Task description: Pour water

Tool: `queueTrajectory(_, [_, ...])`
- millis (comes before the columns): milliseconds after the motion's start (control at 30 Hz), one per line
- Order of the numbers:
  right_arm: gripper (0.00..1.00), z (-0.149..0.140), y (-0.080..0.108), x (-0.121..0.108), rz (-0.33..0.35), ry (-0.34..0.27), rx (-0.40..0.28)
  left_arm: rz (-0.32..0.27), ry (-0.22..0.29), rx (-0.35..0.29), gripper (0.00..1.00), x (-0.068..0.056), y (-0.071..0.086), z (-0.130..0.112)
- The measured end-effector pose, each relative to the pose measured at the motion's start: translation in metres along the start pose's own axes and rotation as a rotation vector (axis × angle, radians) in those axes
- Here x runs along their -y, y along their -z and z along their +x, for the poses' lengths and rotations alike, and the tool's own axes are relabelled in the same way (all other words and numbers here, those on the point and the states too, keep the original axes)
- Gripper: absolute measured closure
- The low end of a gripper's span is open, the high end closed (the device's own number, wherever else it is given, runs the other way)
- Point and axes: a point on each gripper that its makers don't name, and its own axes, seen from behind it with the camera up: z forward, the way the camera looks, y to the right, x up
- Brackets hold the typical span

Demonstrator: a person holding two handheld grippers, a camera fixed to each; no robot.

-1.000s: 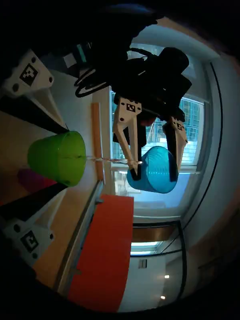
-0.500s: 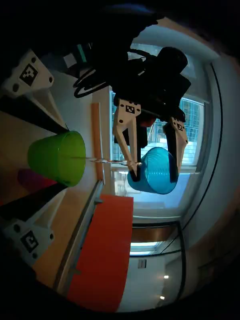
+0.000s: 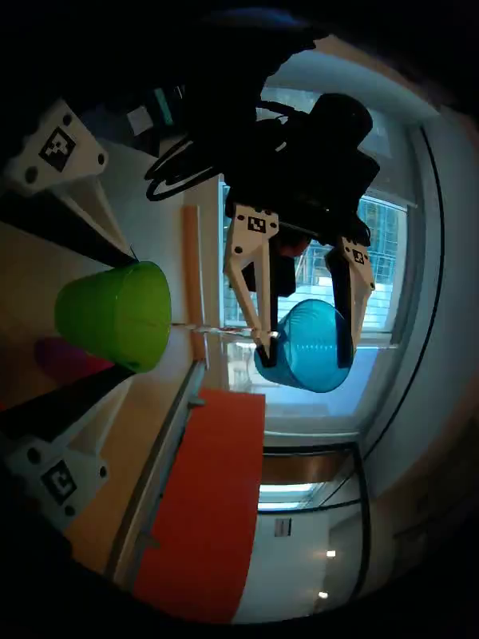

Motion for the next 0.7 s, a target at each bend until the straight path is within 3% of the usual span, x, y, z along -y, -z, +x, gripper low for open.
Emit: queueTrajectory(700, [0.11, 0.0001, 0.0004, -0.003, 0.0, 0.008, -0.001, 0.0, -0.05, 0.005, 0.12, 0.0016, -0.002, 0.0])
